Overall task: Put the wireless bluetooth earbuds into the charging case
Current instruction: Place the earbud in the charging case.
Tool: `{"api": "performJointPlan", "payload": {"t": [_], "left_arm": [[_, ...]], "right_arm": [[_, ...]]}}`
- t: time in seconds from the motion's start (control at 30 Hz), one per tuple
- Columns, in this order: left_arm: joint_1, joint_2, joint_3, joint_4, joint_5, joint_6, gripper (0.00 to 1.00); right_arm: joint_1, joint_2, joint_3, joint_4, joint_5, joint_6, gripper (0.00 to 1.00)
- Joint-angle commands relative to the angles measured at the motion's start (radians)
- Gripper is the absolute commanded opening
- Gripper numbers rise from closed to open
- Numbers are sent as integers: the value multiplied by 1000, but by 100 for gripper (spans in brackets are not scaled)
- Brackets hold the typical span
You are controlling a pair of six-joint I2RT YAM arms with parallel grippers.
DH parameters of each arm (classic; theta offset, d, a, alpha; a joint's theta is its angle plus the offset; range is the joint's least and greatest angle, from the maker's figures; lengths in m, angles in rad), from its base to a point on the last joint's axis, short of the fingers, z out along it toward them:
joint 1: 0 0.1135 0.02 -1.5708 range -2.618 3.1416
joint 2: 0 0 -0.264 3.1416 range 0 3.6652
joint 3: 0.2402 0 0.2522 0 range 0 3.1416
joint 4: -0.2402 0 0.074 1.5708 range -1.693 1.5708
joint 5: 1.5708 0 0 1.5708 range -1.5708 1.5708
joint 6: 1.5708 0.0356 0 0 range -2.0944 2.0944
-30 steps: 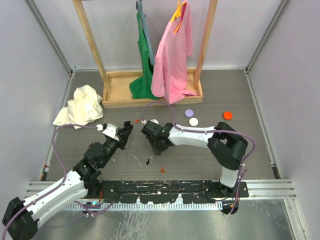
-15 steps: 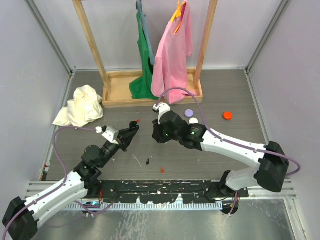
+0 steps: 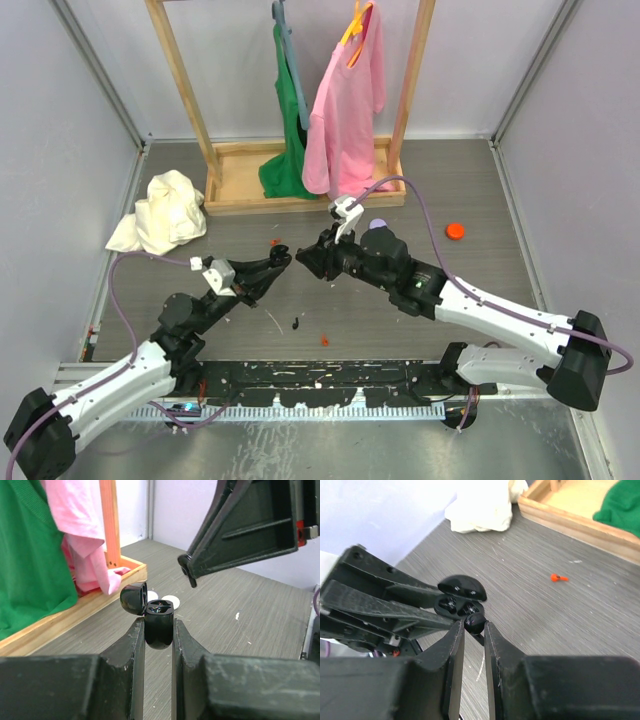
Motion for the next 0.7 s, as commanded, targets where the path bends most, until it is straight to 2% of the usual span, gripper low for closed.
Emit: {"api": "performJointPlan", "payload": {"t": [0.0,0.3,0.67], "left_arm": [[4,17,9,137,88,9,0],[4,64,10,211,170,66,0],[5,46,-10,294,189,102,0]], "right_arm": [[0,-30,-26,232,-65,20,17],[-1,-22,-82,425,-152,95,17],[0,-4,-140,518,-165,140,17]]}}
